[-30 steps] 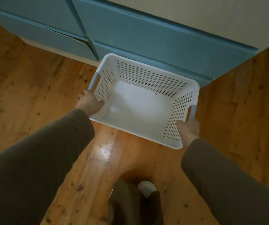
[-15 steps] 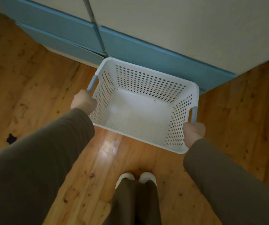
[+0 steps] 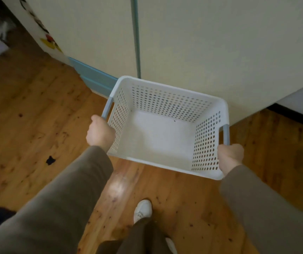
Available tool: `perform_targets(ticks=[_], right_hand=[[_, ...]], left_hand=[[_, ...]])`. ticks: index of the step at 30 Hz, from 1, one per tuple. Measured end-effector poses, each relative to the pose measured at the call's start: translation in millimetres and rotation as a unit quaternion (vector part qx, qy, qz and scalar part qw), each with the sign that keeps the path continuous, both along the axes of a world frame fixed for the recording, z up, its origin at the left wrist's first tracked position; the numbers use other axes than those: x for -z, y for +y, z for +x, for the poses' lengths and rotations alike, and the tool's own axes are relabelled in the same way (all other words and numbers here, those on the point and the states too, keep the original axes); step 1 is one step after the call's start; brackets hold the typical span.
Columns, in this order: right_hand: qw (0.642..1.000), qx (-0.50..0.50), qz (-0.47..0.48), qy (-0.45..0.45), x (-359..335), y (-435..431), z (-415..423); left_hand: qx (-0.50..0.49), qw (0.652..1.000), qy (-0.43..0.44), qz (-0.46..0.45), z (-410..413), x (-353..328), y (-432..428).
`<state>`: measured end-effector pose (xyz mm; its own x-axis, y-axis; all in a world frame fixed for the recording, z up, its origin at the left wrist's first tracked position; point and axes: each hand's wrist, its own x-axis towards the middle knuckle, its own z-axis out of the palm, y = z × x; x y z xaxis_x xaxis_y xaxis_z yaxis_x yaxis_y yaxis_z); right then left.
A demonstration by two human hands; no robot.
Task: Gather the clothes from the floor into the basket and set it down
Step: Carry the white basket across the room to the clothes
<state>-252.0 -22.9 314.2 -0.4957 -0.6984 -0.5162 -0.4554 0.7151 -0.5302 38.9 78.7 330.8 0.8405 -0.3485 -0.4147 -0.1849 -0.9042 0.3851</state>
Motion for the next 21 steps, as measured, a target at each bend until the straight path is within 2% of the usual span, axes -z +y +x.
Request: perform_targets(ticks=[6,13,21], right_hand=[[0.993,-0.072,-0.047,-0.079,-103.1,21.4,-17.5],[0.955,-0.215,-0.12,-0.168,-225.9,68.0,-50.2],[0.925,-0.309,-0.131,-0.18,-350.7,106.3,-75.7]], left_hand=[[-0.016,0.998,-0.044,-0.043,-18.9,-94.9,54.2],[-0.054,0.99,-0.052,-0.121,-52.4,-209.9,144.1],[-0.101,0.98,-0.044,-0.168,-96.1,-330.0,219.8]])
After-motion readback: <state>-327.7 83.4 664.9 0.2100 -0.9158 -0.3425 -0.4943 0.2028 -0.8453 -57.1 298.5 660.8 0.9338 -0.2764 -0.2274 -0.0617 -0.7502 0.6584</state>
